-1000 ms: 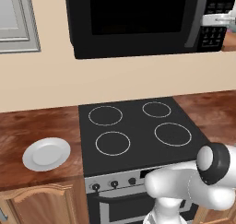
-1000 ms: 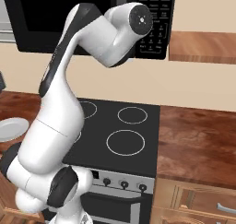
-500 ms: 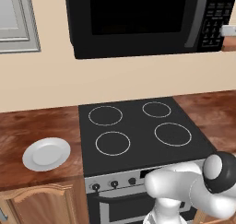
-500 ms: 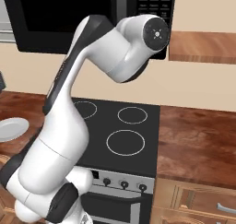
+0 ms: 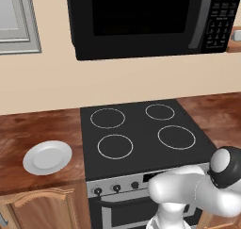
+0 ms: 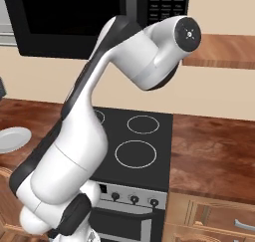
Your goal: Pick the squash from the counter and place it in the microwave. Then turn on the microwave.
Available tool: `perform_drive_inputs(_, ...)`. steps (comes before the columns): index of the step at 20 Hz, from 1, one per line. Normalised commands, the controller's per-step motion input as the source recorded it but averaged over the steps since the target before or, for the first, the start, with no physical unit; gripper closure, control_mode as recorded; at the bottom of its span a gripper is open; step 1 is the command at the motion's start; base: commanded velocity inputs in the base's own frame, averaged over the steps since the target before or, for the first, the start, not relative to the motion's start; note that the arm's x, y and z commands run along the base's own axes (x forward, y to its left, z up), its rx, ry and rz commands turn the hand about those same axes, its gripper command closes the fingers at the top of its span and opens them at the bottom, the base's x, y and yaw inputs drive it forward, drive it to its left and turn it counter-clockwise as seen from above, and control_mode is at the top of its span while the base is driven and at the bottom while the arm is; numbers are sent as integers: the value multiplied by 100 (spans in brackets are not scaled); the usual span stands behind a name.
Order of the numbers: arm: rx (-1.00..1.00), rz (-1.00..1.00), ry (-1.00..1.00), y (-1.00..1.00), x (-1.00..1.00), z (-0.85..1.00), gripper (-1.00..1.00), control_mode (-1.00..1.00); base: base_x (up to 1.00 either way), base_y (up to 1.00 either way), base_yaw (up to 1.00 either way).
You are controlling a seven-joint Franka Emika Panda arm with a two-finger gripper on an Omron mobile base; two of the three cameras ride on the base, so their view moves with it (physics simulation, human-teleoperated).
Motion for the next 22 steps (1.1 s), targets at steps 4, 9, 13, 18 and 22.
perform_drive_inputs(4, 0, 0, 19, -5, 8, -9, 100, -100, 0, 0, 0)
perform_drive_inputs(9, 0, 0, 10, 0, 7, -32, 100, -100, 0, 0, 0)
perform_drive_inputs(13, 1, 0, 2, 0, 16, -29, 100, -100, 0, 0, 0)
perform_drive_inputs(18, 3, 0, 0, 0, 34, -22, 100, -100, 0, 0, 0)
perform_drive_inputs(22, 2, -2, 0, 0, 35, -8, 100, -100, 0, 0, 0)
